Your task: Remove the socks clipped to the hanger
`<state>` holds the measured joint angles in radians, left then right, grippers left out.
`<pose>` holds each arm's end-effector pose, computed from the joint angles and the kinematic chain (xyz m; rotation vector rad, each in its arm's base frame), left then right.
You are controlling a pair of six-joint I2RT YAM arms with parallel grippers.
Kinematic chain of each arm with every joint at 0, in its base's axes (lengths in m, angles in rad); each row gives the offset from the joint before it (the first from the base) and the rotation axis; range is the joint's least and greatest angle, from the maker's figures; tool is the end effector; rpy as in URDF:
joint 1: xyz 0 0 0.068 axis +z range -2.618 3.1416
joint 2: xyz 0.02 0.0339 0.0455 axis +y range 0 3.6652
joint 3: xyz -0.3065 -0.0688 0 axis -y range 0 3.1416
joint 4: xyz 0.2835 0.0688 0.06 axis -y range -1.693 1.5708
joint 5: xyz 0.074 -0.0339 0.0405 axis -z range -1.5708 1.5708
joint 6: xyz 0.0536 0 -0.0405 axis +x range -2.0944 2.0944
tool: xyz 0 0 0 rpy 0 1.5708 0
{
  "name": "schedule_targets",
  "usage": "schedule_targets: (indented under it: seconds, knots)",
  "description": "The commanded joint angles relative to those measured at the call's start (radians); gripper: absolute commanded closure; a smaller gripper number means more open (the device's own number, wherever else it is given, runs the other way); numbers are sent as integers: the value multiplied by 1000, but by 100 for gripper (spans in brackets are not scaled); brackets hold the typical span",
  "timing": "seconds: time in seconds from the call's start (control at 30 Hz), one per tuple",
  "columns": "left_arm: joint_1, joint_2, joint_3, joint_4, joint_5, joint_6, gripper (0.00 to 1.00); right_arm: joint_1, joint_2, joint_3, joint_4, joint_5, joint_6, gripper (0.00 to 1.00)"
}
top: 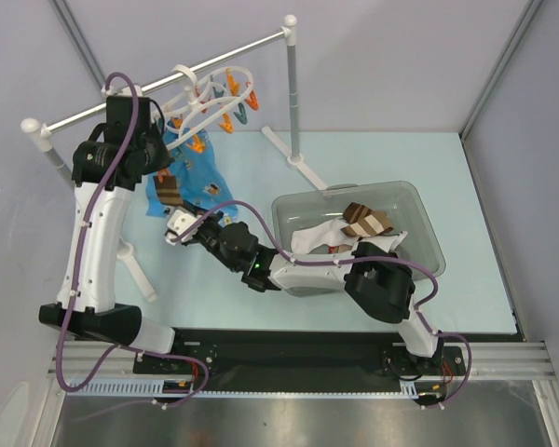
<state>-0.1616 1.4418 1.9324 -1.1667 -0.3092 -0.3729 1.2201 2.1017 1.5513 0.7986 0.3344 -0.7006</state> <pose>0.2986 -0.0322 0.5257 -0.3963 2.1741 0.0520 0.2120 0.5283 0.3113 -0.9101 0.9833 0.2186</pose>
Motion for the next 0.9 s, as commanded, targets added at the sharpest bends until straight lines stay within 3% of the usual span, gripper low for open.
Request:
schedule_targets:
  seconds: [0.0,0.07,0.37,0.57,0.73,0.83,0.87]
  knots:
    - [-4,5,51,-1,-19,17,90,10,-12,29,63,20,-19,100]
    - [-4,8,56,-2,-18,17,100,12,-16,27,62,20,-14,100]
    - [-4,12,62,15,16,25,98,16,-80,-111,120,63,59,100]
    - [-4,19,65,27,39,29,92,19,-287,-309,96,210,150,100]
    - [-3,29,131,-1,41,51,83,15,-555,-425,-270,423,402,100]
    - [-4,-1,99,33,61,63,77,-14,-730,-450,-569,508,536,100]
    - [-4,-9,90,44,70,68,75,-51,-770,-447,-737,518,643,100]
